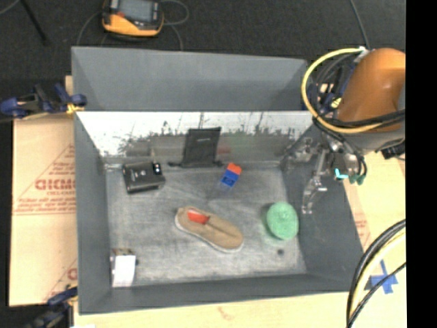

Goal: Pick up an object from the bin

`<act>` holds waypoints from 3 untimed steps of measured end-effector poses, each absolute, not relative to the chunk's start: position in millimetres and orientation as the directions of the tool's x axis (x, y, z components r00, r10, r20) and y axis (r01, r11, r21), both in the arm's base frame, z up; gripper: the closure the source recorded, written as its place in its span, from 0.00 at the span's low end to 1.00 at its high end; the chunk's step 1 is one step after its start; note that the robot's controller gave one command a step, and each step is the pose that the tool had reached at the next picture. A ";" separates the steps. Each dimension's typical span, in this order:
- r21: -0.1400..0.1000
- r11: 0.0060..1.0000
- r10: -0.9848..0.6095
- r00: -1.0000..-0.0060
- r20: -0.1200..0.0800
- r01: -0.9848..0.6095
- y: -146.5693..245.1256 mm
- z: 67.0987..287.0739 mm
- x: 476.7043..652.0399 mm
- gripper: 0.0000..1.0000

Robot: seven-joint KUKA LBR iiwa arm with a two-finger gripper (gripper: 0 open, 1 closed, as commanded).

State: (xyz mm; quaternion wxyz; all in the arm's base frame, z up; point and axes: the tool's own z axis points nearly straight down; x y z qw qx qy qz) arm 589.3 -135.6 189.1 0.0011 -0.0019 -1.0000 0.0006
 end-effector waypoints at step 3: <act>-0.007 0.973 -0.231 -0.973 -0.013 -0.231 -138.2 75.9 538.6 0.00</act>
Offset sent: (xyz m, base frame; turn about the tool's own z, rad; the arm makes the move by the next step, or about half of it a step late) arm -0.0556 -0.0012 -0.1191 -0.2347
